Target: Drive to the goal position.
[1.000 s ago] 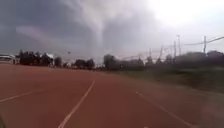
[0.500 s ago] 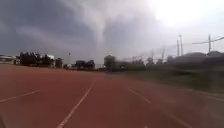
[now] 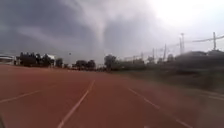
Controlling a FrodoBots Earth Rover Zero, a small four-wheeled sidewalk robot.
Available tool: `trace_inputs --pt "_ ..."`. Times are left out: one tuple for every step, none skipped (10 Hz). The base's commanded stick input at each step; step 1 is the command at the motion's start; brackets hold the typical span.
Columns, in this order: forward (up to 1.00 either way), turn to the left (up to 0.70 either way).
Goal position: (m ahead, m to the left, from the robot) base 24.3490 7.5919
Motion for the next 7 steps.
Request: trace_inputs --pt "0.70 0.00" --pt "0.70 0.00" --pt "0.70 0.00" --pt "0.70 0.00" --pt "0.70 0.00" --pt "0.70 0.00" --pt "0.70 0.00"
